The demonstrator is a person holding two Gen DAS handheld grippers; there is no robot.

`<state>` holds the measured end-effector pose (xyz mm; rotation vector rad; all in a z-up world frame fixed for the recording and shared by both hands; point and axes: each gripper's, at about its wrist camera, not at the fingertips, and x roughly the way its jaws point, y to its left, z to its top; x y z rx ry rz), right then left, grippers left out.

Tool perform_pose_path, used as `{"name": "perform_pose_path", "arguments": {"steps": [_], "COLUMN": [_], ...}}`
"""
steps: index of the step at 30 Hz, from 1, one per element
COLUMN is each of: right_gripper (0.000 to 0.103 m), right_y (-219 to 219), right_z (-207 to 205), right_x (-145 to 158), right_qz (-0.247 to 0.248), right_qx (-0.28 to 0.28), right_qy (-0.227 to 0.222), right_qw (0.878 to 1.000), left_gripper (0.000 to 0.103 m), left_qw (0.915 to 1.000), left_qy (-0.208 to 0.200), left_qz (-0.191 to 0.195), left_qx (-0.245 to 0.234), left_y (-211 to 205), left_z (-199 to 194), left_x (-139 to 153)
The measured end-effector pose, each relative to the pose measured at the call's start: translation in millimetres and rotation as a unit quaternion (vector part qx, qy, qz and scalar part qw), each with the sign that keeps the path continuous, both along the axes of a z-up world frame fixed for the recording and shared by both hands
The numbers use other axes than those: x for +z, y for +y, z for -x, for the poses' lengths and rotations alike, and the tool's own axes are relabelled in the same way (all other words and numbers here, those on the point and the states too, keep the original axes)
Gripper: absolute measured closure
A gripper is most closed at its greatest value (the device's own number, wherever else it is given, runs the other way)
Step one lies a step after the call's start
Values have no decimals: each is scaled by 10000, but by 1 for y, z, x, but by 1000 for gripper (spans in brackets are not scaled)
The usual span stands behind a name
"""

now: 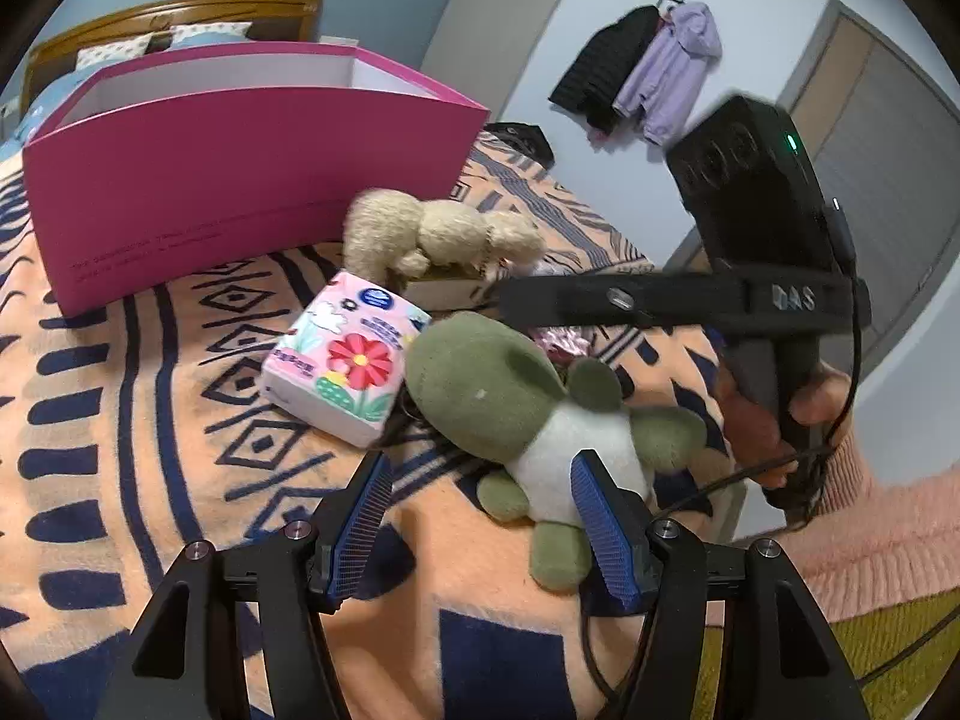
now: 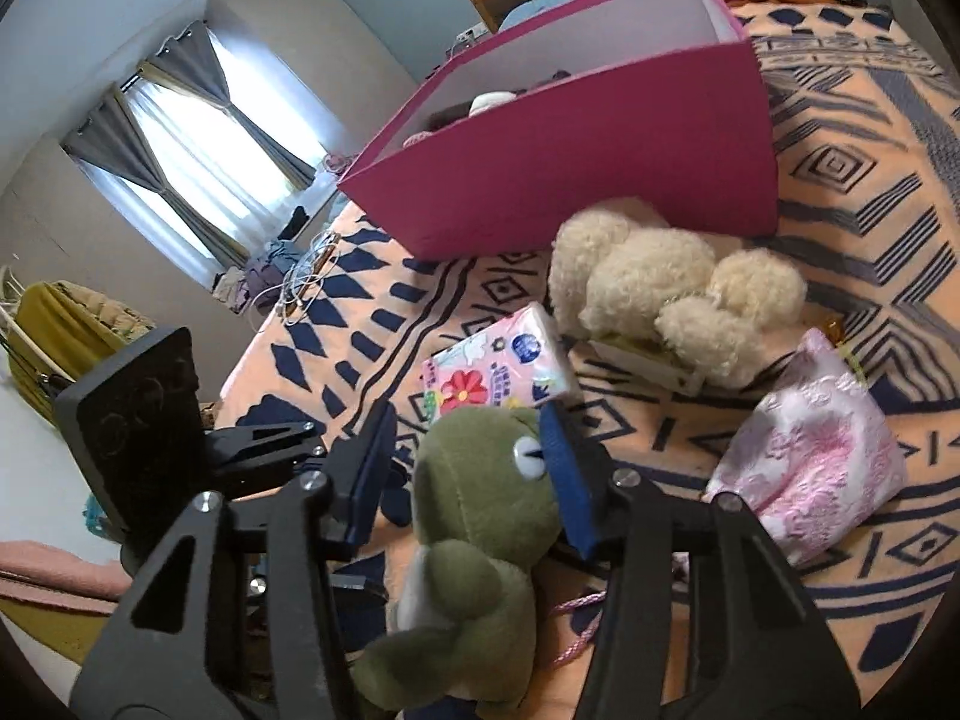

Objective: Organize objects

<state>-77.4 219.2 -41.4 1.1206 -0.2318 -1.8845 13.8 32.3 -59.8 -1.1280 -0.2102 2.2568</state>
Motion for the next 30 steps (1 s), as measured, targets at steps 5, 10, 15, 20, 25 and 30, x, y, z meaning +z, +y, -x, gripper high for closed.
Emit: {"name": "perform_pose_path", "arguments": {"steps": [5,10,15,20,25,30], "right_gripper": [48,49,49,48,48,48], "right_y": [24,43,54,40,23,-9], "right_z": [-8,-30,-43,-46,-39,-42], "right_x": [-1,-2,-10,-26,-35,-45], "right_qz": [-75,-50,83,451,966,1054], "right_qx": [-26,69,129,358,467,835], "right_qy": [-101,-136,-408,-863,-1237,-1474], "right_qw": [9999,9999,9990,9946,9865,9799], "left_gripper": [39,40,51,59,59,59], "left_qw": [10000,9999,9997,9985,9986,9982], "left_qy": [-50,-102,-49,-129,-64,-134], "left_qz": [-58,-87,-149,-330,-182,11], "left_qx": [13,-86,-183,-406,-501,-588], "left_y": [-2,6,10,14,23,27], "left_z": [6,12,18,32,44,57], "left_x": [-3,-6,-2,3,12,13]}}
